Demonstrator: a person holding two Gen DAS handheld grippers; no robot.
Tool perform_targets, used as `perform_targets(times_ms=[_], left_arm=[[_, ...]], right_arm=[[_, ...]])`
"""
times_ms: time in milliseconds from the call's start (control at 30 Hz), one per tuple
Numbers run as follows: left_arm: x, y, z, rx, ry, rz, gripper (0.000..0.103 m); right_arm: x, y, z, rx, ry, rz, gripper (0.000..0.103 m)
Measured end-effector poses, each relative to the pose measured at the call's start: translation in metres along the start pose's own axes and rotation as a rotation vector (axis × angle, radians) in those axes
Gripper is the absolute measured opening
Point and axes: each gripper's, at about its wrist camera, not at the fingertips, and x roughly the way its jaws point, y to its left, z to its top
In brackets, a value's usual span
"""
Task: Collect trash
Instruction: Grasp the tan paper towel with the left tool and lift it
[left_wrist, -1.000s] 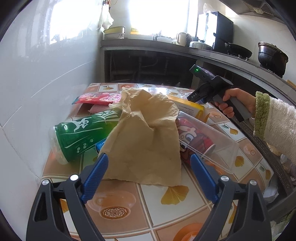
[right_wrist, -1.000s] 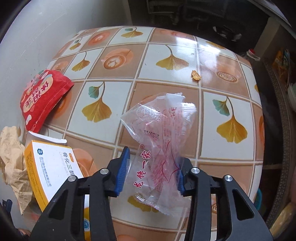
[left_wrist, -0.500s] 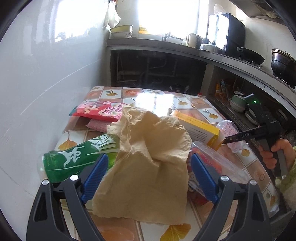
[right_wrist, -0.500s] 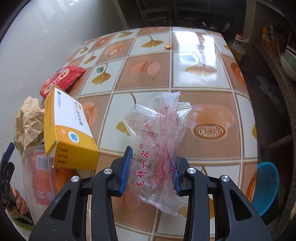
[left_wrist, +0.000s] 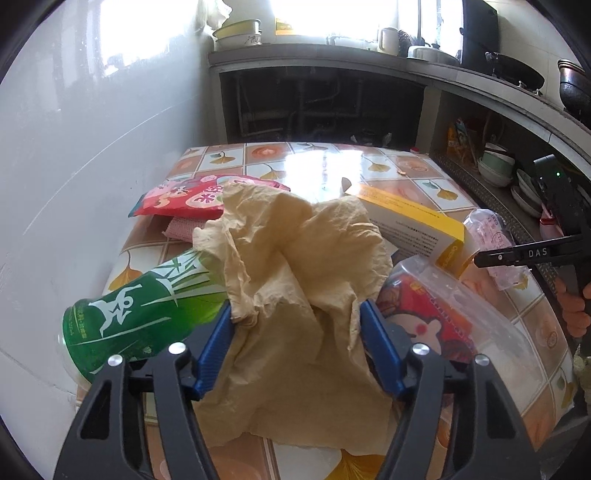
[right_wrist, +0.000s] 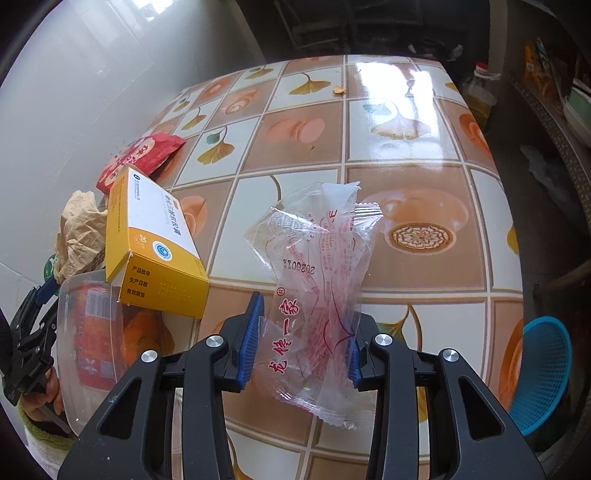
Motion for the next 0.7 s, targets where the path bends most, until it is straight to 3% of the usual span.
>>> perform_targets(times_ms=[100,167,267,400,700], left_arm=[[0.003,0.0,-0.001,-0.006,0.022,-0.011,0.046],[0.004,0.0,-0.003,-0.012,0.032,-0.021,0.027],[0.003,0.001,-0.004,-0.017,0.033,-0.032,0.011],[-0.007,0.002,-0.007,-0.021,-0.001,-0.032,0.006],[-0.065,0.019,-0.003,-0.088,-0.172,-0.051,0.004]], right_arm=[[0.0,-0.001,0.0,0.004,-0.002,0.008,0.036],[-0.001,-0.002,-0.001,0.005,-0.002,0.01,0.036],[0.0,-0.002,-0.001,0.006,-0.006,0.011,0.036],[-0.001,-0.003,-0.002,0.011,-0.011,0.016,0.036],[-0.027,-0.008,-0.007,0.035,-0.078,0.044,0.031]])
